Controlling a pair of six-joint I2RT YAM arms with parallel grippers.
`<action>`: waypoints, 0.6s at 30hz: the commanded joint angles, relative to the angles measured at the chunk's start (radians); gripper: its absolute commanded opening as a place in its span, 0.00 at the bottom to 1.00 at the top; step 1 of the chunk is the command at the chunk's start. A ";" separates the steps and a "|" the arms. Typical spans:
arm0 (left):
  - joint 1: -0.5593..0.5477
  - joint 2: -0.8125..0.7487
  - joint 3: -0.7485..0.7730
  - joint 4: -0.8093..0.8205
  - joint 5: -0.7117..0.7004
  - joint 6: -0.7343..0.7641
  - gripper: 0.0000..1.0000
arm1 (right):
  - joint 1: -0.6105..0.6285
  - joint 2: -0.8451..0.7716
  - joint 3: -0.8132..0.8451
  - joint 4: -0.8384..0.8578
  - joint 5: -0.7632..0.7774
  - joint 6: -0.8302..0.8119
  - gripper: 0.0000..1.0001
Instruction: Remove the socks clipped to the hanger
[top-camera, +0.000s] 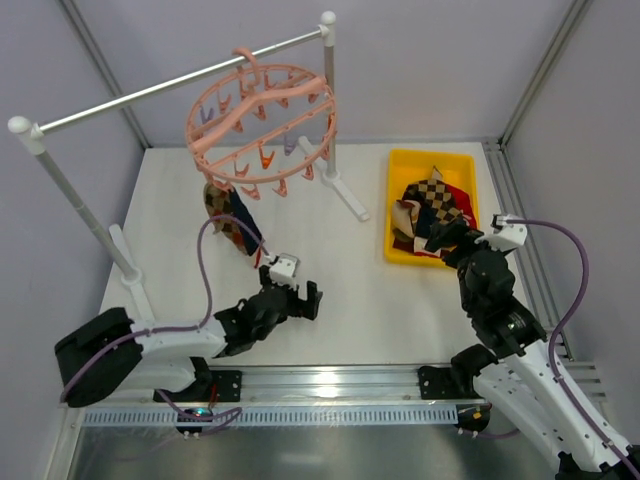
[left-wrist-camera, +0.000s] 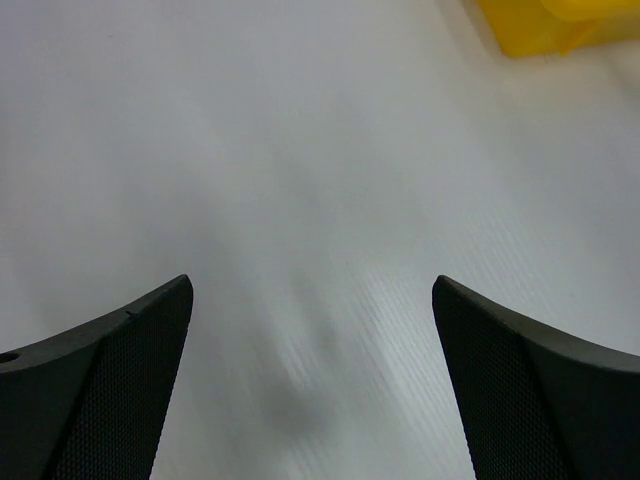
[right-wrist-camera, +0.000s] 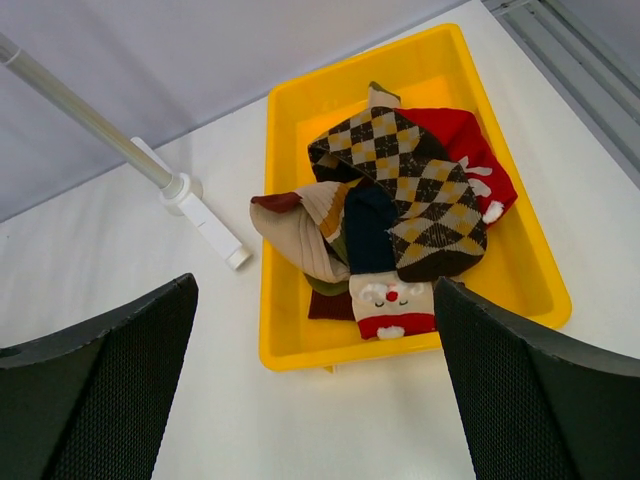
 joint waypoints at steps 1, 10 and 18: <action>0.026 -0.156 -0.077 -0.007 -0.194 -0.085 1.00 | 0.000 0.014 -0.001 0.063 -0.022 0.018 1.00; 0.233 -0.712 -0.215 -0.150 -0.325 -0.053 1.00 | -0.002 0.030 -0.007 0.087 -0.061 0.030 1.00; 0.500 -0.613 -0.200 -0.012 -0.078 -0.054 1.00 | 0.000 0.048 -0.006 0.109 -0.110 0.038 1.00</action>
